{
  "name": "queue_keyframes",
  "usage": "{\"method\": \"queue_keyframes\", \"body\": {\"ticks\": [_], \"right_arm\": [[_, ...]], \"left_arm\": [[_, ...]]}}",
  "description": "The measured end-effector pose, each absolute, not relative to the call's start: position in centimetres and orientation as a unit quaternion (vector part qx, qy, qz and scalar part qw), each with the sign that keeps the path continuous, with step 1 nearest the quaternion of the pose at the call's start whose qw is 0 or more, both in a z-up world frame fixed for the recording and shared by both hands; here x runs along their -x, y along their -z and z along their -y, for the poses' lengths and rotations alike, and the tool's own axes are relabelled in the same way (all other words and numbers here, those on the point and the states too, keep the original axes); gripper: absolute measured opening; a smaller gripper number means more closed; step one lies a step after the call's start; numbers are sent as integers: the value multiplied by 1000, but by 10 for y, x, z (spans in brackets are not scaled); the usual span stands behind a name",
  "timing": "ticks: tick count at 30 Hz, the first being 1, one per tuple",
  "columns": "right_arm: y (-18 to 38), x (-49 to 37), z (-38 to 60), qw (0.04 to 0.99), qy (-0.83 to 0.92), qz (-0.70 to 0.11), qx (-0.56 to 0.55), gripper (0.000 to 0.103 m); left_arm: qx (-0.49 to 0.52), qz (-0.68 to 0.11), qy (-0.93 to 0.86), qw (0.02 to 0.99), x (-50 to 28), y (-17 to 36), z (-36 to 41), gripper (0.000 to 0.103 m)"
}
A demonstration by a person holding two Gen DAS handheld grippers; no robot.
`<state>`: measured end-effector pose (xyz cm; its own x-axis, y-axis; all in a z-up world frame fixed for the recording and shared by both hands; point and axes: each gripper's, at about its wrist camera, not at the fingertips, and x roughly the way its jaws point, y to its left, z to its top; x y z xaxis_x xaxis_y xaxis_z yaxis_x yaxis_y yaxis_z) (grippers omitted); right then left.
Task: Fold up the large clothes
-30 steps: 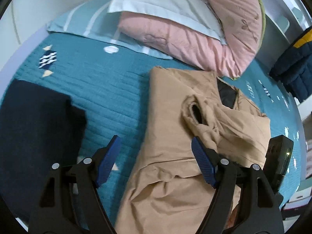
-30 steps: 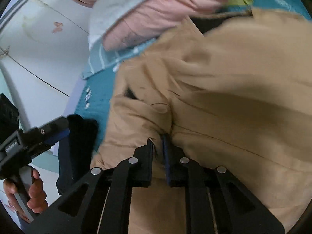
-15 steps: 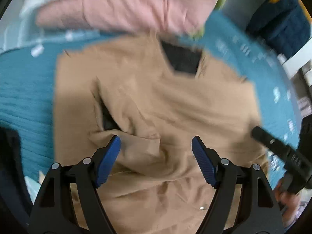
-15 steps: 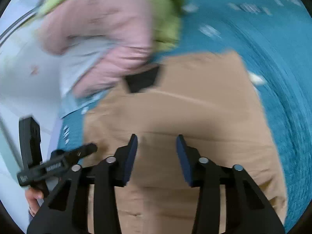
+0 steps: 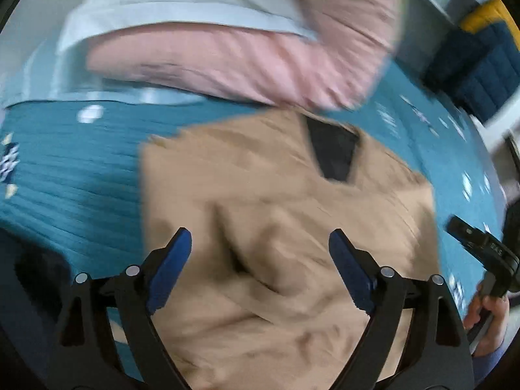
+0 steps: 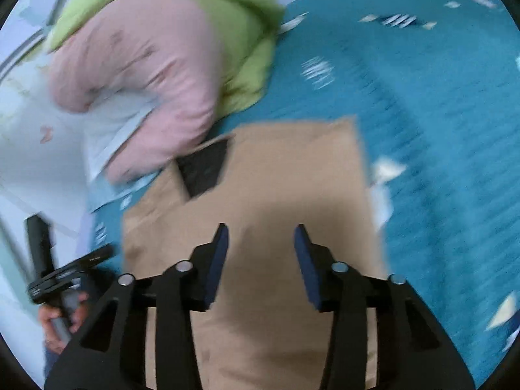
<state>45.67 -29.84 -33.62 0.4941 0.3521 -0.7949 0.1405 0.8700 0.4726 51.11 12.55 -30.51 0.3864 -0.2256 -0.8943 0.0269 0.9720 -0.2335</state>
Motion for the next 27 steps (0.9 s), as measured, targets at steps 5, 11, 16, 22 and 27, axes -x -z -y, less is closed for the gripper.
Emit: {"method": "queue_keyframes", "body": {"ticks": [5,11,16,22,27], "right_arm": [[364,-510,328,806,-28,-528,-267,43],[393,-546,327,783,-10,-560,-272,48],[414,-557,335,765,-14,-586,-269,50],[409,-556,342,770,-43,-584,-252,22],[371,-531,336,805,-72,-536,-244,10]], "left_arm": [[111,-586,2,803,-554,334,-172,87],[96,-615,-13,783,-586,373,-172,87],[76,-640,-19,764,-597,397,-168,87],[70,-634,1,770,-598,392,-162,37],[69,-592,22,802,-580,359,-159,15]]}}
